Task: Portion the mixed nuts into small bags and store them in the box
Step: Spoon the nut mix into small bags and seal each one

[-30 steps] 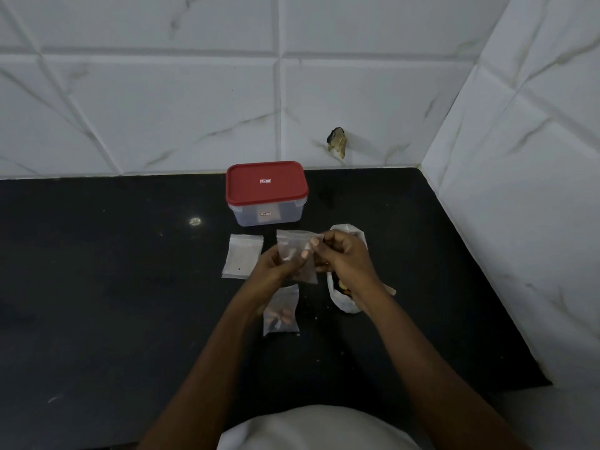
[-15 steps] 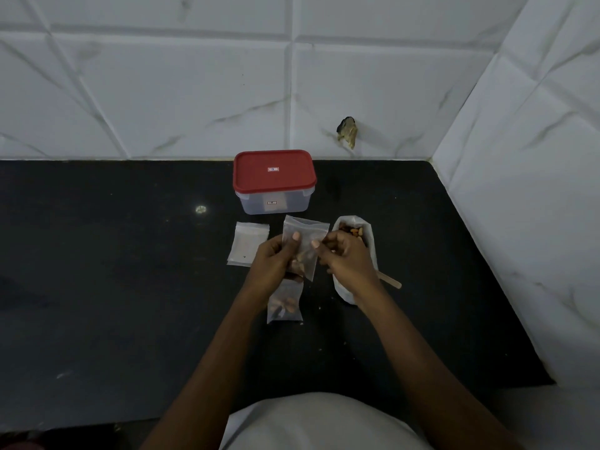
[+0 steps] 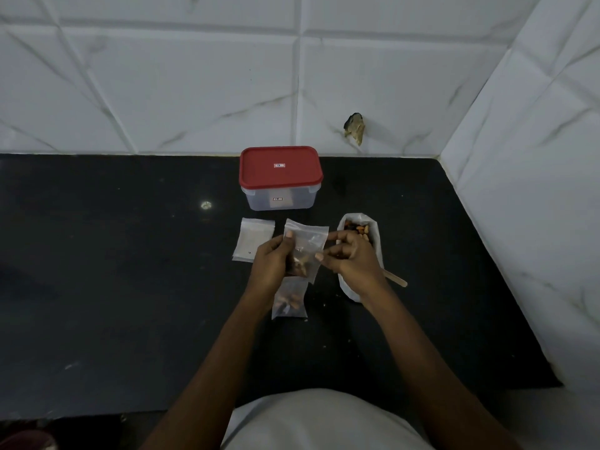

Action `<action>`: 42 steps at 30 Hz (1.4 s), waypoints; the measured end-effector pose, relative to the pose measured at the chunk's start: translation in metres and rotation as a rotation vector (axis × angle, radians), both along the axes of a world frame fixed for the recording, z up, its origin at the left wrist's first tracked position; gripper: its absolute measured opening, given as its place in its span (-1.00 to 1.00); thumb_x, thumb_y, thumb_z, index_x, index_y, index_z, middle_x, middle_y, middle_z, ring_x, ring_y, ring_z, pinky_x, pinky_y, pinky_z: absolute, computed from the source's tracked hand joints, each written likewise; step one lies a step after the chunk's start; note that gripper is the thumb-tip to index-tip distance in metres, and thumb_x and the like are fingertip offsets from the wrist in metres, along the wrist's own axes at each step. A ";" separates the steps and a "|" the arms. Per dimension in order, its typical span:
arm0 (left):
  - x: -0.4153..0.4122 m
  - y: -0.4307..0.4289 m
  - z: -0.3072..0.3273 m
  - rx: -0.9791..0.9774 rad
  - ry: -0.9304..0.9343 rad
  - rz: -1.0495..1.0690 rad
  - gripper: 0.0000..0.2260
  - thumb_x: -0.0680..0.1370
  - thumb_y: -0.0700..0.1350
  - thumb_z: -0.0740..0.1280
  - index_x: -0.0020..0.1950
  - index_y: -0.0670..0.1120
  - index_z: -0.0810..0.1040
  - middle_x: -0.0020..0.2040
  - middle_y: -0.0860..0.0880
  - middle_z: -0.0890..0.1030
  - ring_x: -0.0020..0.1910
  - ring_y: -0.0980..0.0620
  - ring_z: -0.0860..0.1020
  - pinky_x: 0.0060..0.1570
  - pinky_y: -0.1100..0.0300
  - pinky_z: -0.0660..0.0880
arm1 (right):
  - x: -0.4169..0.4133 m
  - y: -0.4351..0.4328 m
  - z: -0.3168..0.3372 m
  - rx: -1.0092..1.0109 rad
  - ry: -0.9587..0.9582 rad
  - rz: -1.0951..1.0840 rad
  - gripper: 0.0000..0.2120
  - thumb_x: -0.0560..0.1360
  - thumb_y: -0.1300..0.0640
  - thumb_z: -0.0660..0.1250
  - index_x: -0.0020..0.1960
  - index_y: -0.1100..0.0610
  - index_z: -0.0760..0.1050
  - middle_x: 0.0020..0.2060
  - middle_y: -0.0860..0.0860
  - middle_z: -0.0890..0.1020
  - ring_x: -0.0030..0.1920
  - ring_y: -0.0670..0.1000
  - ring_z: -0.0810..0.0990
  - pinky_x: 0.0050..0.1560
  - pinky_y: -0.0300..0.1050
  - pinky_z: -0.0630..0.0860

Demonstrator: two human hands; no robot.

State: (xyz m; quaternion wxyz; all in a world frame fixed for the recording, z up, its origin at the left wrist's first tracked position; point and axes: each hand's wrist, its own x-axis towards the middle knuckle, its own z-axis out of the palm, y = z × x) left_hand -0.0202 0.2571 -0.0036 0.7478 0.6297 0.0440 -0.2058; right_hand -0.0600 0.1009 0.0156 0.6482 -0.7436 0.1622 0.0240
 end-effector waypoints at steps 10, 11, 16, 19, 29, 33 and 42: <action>0.002 0.003 -0.001 -0.016 -0.109 -0.038 -0.81 0.61 -0.06 0.29 0.00 -0.17 0.60 -0.10 -0.14 0.66 -0.10 -0.06 0.64 -0.12 0.02 0.60 | 0.001 -0.001 -0.006 -0.078 -0.023 0.064 -0.85 0.51 0.18 0.43 0.07 0.06 0.58 -0.03 -0.01 0.71 0.04 -0.07 0.67 0.13 -0.01 0.61; 0.002 0.003 0.000 -0.004 -0.125 -0.058 -0.80 0.62 -0.06 0.28 0.01 -0.17 0.60 -0.10 -0.14 0.66 -0.10 -0.07 0.64 -0.10 0.03 0.60 | 0.002 -0.001 -0.007 -0.066 -0.023 0.051 -0.85 0.52 0.15 0.42 0.08 0.06 0.59 -0.02 -0.01 0.70 0.05 -0.06 0.67 0.13 0.01 0.61; 0.003 0.004 0.007 0.037 -0.181 -0.022 -0.81 0.63 -0.10 0.25 -0.03 -0.18 0.59 -0.15 -0.11 0.66 -0.15 -0.02 0.65 -0.20 0.12 0.60 | -0.002 -0.002 -0.003 0.156 0.005 -0.017 -0.90 0.56 0.24 0.34 0.05 0.15 0.60 -0.07 0.01 0.71 -0.01 -0.02 0.69 0.02 -0.04 0.64; 0.003 0.003 0.006 0.049 -0.192 -0.003 -0.84 0.63 -0.09 0.27 -0.06 -0.11 0.60 -0.19 -0.04 0.68 -0.15 0.01 0.66 -0.21 0.12 0.59 | -0.002 -0.002 -0.003 0.189 0.007 -0.083 -0.91 0.57 0.24 0.32 0.04 0.17 0.59 -0.08 0.02 0.68 -0.06 -0.03 0.68 -0.02 -0.01 0.65; 0.001 -0.002 0.009 0.071 -0.270 -0.079 -0.85 0.60 -0.10 0.29 0.01 -0.16 0.59 -0.09 -0.11 0.68 -0.05 -0.07 0.67 -0.10 0.03 0.62 | 0.001 0.005 -0.004 0.003 -0.100 -0.116 -0.86 0.55 0.00 0.37 -0.12 0.03 0.61 -0.13 0.08 0.70 -0.03 0.08 0.68 0.10 0.22 0.59; 0.000 -0.003 0.010 0.073 -0.316 -0.092 -0.89 0.57 -0.12 0.34 0.05 -0.11 0.59 -0.05 -0.08 0.68 -0.02 0.00 0.67 -0.09 0.17 0.60 | 0.001 0.008 -0.008 0.045 -0.114 -0.086 -0.72 0.37 -0.23 0.40 -0.12 -0.05 0.63 -0.10 0.07 0.71 0.00 0.08 0.69 0.09 0.26 0.59; 0.000 -0.002 0.012 0.062 -0.320 -0.099 -0.92 0.55 -0.16 0.36 0.01 -0.11 0.60 -0.08 -0.03 0.68 -0.03 0.05 0.66 -0.07 0.21 0.59 | 0.002 0.007 -0.007 -0.036 -0.173 -0.114 -0.93 0.55 0.11 0.38 -0.08 0.10 0.61 -0.16 0.08 0.70 -0.06 0.08 0.69 0.04 0.26 0.59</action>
